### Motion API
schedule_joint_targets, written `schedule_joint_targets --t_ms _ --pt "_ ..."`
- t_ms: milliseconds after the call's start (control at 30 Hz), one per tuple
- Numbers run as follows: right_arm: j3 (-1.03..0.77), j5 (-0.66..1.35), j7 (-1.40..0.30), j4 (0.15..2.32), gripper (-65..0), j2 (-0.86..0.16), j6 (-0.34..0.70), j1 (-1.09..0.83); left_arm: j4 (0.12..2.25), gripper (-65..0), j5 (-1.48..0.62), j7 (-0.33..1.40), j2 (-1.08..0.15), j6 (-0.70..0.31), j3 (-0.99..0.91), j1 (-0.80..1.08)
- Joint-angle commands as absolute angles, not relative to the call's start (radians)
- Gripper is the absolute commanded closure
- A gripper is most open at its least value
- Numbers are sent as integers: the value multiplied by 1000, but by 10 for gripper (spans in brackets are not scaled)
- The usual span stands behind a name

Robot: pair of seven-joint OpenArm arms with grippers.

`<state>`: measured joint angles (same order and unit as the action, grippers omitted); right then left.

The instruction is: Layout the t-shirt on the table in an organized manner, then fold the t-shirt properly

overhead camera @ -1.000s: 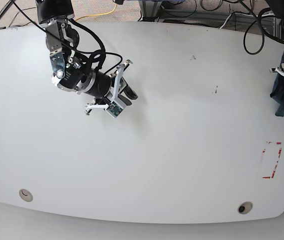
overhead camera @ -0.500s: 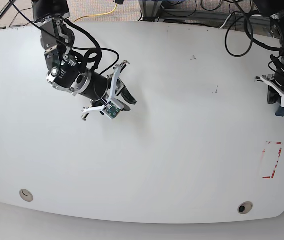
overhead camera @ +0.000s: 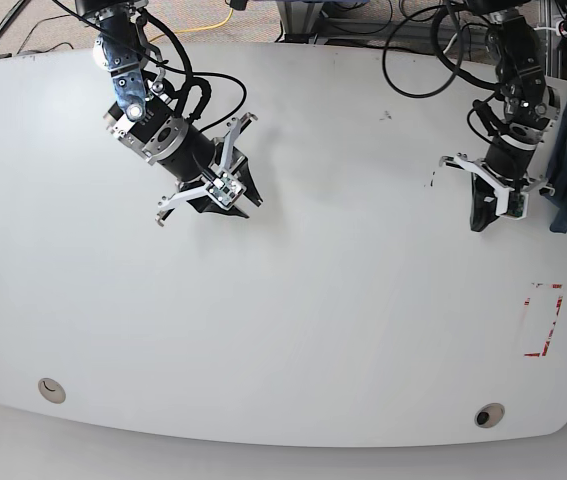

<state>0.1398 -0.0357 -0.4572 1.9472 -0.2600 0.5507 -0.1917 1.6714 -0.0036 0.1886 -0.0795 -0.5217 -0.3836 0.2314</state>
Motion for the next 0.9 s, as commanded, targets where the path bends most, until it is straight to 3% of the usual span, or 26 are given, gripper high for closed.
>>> schedule_joint_targets --t_ms 0,300,500,867 --pt "84 -42 -363 1948 -122 -242 555 -202 1698 0 -1 105 -81 -513 -352 245" --pt "-116 -42 -226 1867 -116 -226 555 -277 1764 0 4 59 -77 -513 -243 361" --pt "-214 4 -213 1847 0 -226 555 -349 1842 0 2 59 -74 -513 -222 461" --pt "-335 174 -225 1880 -8 -228 555 -550 1902 0 1 56 -73 -513 -231 636"
